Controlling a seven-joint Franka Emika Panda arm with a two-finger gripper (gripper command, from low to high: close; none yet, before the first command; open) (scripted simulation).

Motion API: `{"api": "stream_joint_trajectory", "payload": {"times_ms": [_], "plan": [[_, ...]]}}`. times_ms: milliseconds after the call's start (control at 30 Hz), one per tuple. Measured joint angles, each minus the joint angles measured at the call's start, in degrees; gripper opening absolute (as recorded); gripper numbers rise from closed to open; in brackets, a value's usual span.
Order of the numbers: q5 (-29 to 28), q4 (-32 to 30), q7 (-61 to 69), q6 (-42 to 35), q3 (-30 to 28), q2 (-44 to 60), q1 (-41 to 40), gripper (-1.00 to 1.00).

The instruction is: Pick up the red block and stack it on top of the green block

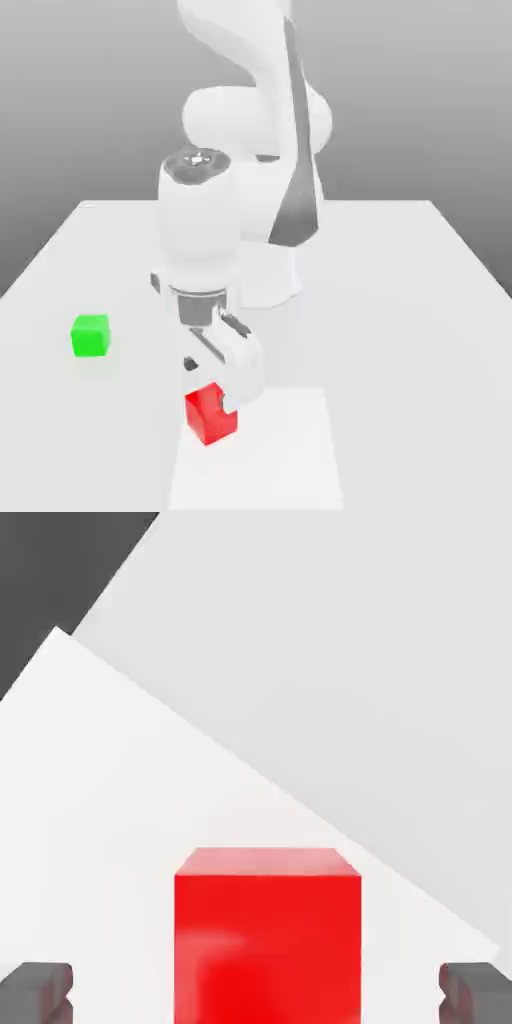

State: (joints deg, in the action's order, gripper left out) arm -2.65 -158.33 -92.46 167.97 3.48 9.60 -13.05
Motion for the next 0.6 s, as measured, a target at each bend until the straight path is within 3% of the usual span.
{"api": "stream_joint_trajectory", "payload": {"times_ms": [33, 67, 300, 500, 600], "plan": [[-0.52, 0.29, -0.40, 1.77, -0.57, 2.08, 0.45, 0.00], [-0.81, 0.51, -0.62, 3.16, -1.08, 3.71, 0.89, -1.00], [-0.93, 0.54, -0.72, 3.42, -1.06, 3.90, 0.85, -1.00], [2.07, -1.07, 1.45, -5.99, 0.29, -7.12, 0.30, -1.00], [1.11, -2.50, -3.29, -8.70, -2.90, -11.29, -3.01, -1.00]]}}
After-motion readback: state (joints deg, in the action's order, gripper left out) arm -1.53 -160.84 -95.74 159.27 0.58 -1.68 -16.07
